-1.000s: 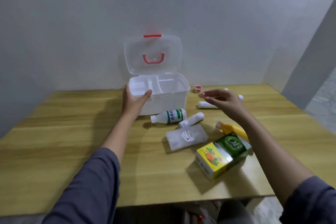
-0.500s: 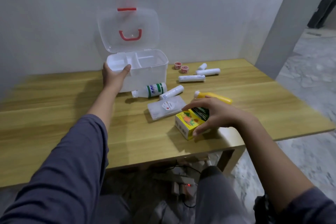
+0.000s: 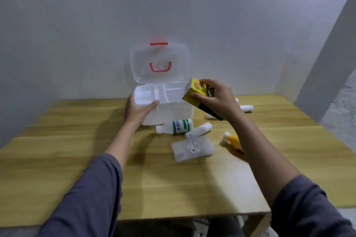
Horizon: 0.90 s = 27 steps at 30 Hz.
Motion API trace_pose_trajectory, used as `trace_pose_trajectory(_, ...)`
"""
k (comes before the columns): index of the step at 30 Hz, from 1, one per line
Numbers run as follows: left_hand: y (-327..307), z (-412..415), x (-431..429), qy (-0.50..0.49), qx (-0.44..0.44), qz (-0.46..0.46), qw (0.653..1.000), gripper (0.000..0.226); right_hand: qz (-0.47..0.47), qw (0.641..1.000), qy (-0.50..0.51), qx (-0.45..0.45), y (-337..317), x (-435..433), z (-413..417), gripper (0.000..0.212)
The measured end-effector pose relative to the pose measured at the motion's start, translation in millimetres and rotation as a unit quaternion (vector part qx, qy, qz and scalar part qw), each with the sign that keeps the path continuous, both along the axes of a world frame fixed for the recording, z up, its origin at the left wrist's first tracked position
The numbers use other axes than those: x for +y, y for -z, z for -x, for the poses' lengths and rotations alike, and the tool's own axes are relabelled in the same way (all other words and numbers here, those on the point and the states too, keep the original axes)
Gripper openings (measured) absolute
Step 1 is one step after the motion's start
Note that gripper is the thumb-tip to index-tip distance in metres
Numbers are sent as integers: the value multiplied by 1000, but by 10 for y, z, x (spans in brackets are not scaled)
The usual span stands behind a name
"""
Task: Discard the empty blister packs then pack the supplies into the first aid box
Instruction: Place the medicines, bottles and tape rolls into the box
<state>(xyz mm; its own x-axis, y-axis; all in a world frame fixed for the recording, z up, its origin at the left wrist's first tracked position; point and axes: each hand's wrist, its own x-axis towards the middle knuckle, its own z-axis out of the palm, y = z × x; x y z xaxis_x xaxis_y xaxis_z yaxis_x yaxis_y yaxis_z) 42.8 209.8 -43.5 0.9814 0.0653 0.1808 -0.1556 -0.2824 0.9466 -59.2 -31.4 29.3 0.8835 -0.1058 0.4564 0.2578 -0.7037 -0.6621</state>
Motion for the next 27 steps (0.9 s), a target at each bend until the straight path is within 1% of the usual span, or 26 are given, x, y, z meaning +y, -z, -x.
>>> trace_pose_trajectory(2,1,-70,34,24,-9,-10,1000,112,113,993,32,17,-88,49,-292,61)
trace_pose_trajectory(4,-39,-158,70,46,-16,-27,998,113,246,966,65,43,-169,81,-575,67)
trace_pose_trajectory(5,-85,-172,76,55,-15,-37,998,113,289,953,73,56,-197,101,-697,69)
trace_pose_trajectory(7,-173,-184,68,74,-16,-68,995,112,333,937,69,85,-212,149,-911,71)
trace_pose_trajectory(10,-198,-250,79,77,1,-125,989,121,351,925,40,142,-189,256,-1157,74)
trace_pose_trajectory(12,-185,-273,82,72,13,-145,987,124,379,914,21,143,-179,307,-1262,72)
trace_pose_trajectory(16,-129,-298,65,67,8,-146,987,118,443,885,-31,143,-161,391,-1450,61)
trace_pose_trajectory(18,-106,-305,71,60,4,-141,988,116,450,878,-50,156,-167,404,-1502,62)
trace_pose_trajectory(22,-66,-325,65,57,-2,-131,990,114,418,896,-47,146,-218,258,-1498,63)
trace_pose_trajectory(25,-44,-344,60,55,-11,-117,992,111,405,904,-29,130,-251,109,-1431,69)
trace_pose_trajectory(27,-39,-348,60,53,-16,-113,992,110,399,907,-28,130,-262,54,-1403,66)
